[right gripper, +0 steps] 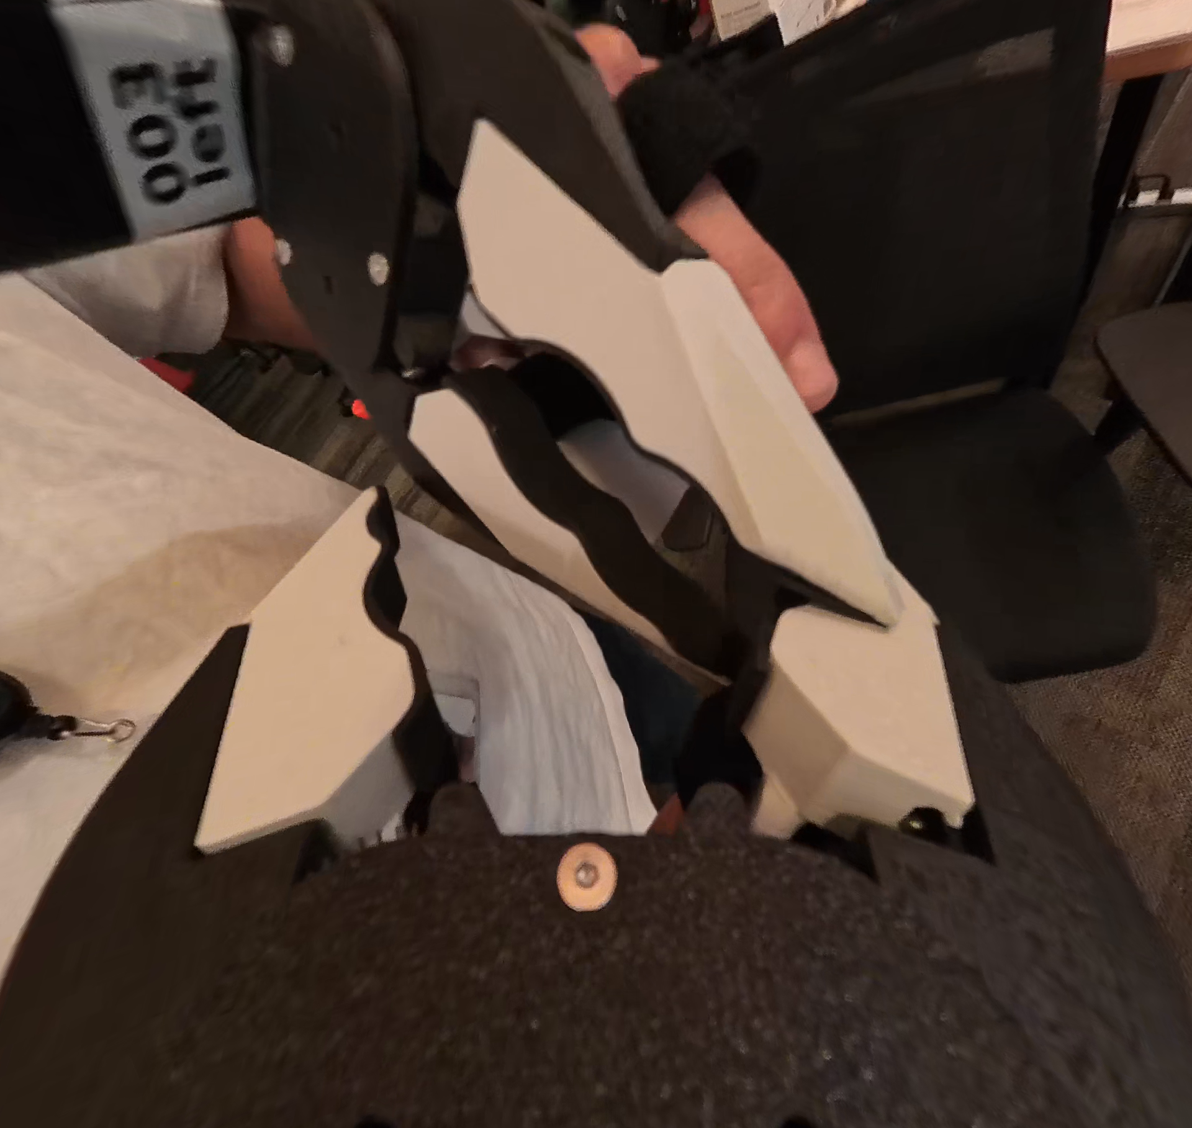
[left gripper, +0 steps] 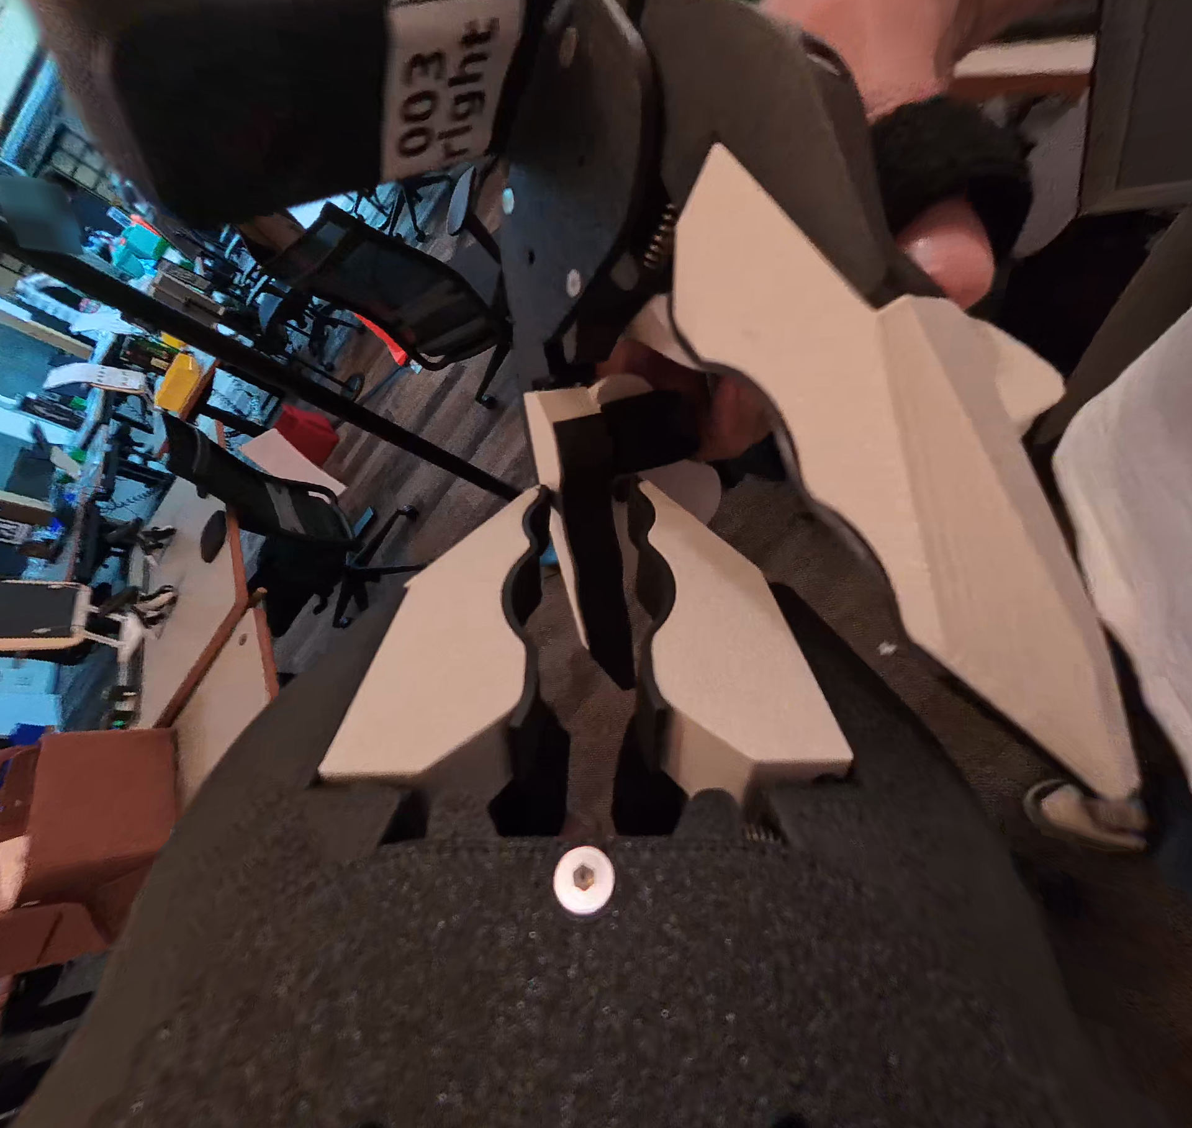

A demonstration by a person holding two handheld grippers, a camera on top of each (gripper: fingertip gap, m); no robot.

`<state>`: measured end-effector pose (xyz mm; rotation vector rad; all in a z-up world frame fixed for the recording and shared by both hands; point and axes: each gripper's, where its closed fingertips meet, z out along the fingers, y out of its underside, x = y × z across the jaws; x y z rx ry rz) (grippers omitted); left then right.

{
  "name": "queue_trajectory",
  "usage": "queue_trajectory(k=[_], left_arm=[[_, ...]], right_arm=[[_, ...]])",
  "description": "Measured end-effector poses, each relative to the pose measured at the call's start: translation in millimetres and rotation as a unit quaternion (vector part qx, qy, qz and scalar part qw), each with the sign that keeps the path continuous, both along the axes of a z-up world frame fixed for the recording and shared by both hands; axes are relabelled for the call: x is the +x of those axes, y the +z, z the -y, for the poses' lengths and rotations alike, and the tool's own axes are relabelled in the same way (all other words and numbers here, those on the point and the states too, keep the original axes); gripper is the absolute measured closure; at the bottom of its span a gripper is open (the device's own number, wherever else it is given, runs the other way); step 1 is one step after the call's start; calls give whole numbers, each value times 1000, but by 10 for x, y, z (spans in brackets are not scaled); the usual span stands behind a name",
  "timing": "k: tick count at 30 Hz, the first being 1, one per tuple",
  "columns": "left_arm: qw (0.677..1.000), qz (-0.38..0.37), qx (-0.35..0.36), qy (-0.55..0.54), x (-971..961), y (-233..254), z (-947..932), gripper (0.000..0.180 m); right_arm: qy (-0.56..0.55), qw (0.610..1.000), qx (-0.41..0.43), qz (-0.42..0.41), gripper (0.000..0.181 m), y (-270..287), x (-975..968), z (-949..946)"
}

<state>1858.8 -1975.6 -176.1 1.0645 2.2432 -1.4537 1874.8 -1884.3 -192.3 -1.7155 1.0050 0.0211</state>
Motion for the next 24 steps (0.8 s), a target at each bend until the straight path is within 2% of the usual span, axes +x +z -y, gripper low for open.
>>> queue_trajectory(k=[2,4,5,6,7,8,10,11,13,14,15,17,20,24], left_arm=[[999,44,5,-3,6,-80,26,158],[1000,21,11,-6,-1,-132,31,159],[1000,-24,16,-3,-6,-128,28,159],[996,-87,23,5,-9,-109,22,160],[987,-159,32,19,9,-89,21,159],[971,-231,38,47,77,-80,33,155],[925,-360,50,109,236,-128,38,150],[902,-403,48,147,342,-176,41,150],[864,-455,34,214,523,-273,35,150],[849,-463,34,253,613,-346,32,150],[840,-460,34,285,690,-411,25,158],[842,-431,26,323,820,-492,7,159],[839,-391,19,377,1041,-611,-44,159],[836,-336,38,432,1290,-785,-70,158]], right_arm=[[2,1000,-28,-10,61,-136,-12,37],[3,1000,-13,-12,74,-153,-23,69],[6,1000,7,-7,80,-122,-28,90],[5,999,34,1,97,-71,-17,128],[-7,998,60,3,112,-29,18,192],[-26,997,72,-1,121,-24,63,272],[-70,996,45,17,137,-88,164,433],[-101,994,21,37,145,-118,225,525],[-150,986,-29,65,147,-163,309,670],[-168,981,-59,79,152,-175,331,724],[-171,976,-81,106,169,-137,332,728],[-190,962,-106,163,175,6,347,724],[-213,948,-128,198,175,132,337,730],[-174,949,-100,241,174,330,251,468]])
